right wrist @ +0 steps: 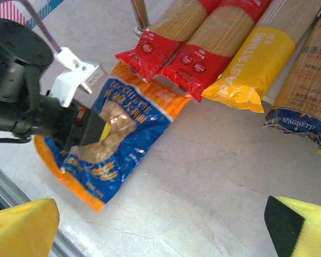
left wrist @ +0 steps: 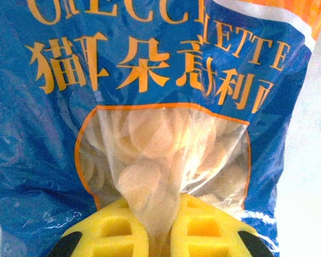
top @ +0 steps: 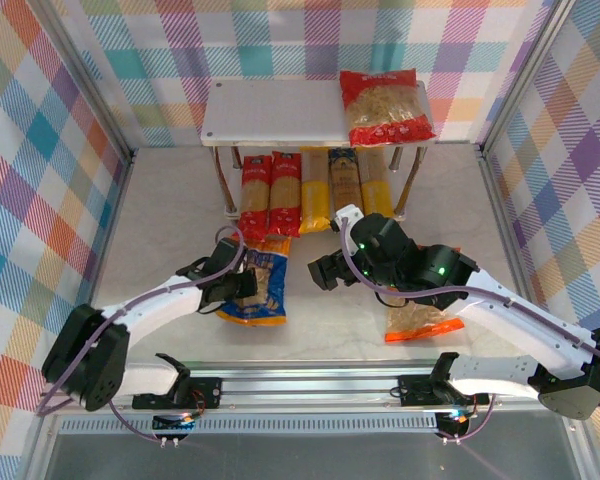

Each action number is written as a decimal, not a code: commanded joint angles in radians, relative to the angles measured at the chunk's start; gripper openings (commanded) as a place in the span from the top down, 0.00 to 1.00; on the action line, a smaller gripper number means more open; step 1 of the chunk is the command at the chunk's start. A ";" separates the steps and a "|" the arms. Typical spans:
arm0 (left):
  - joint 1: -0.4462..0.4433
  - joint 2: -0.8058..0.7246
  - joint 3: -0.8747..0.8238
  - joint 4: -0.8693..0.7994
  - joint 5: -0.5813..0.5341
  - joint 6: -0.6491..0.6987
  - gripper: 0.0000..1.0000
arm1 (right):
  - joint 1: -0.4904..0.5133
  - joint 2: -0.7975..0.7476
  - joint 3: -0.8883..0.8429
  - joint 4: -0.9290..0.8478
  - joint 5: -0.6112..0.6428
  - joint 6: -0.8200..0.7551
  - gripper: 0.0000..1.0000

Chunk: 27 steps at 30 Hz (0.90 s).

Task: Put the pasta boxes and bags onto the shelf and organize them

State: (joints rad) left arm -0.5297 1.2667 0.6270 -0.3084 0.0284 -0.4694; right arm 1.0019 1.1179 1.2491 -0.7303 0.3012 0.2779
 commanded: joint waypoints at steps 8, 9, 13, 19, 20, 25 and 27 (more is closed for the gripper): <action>-0.007 -0.230 0.120 -0.325 0.132 0.025 1.00 | 0.004 -0.004 -0.007 -0.006 0.050 0.033 0.01; -0.008 -0.243 0.135 -0.335 0.142 0.025 1.00 | 0.004 -0.006 -0.007 -0.009 0.057 0.035 0.01; -0.007 -0.283 0.201 -0.381 0.167 0.028 1.00 | 0.004 -0.010 -0.009 -0.037 0.100 0.042 0.01; -0.007 -0.336 0.323 -0.482 0.197 0.048 1.00 | 0.001 -0.037 -0.015 -0.111 0.189 0.072 0.01; -0.007 -0.342 0.346 -0.500 0.207 0.051 1.00 | 0.000 -0.048 -0.020 -0.122 0.202 0.077 0.01; -0.007 -0.367 0.475 -0.579 0.263 0.063 1.00 | -0.012 -0.110 -0.042 -0.156 0.251 0.096 0.01; -0.008 -0.372 0.537 -0.597 0.282 0.067 1.00 | -0.018 -0.119 -0.047 -0.165 0.263 0.101 0.01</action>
State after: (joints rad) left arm -0.5297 0.9382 1.0557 -0.9180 0.2379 -0.4282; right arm 0.9928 1.0210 1.2098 -0.8589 0.5102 0.3523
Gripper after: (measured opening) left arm 0.101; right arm 0.990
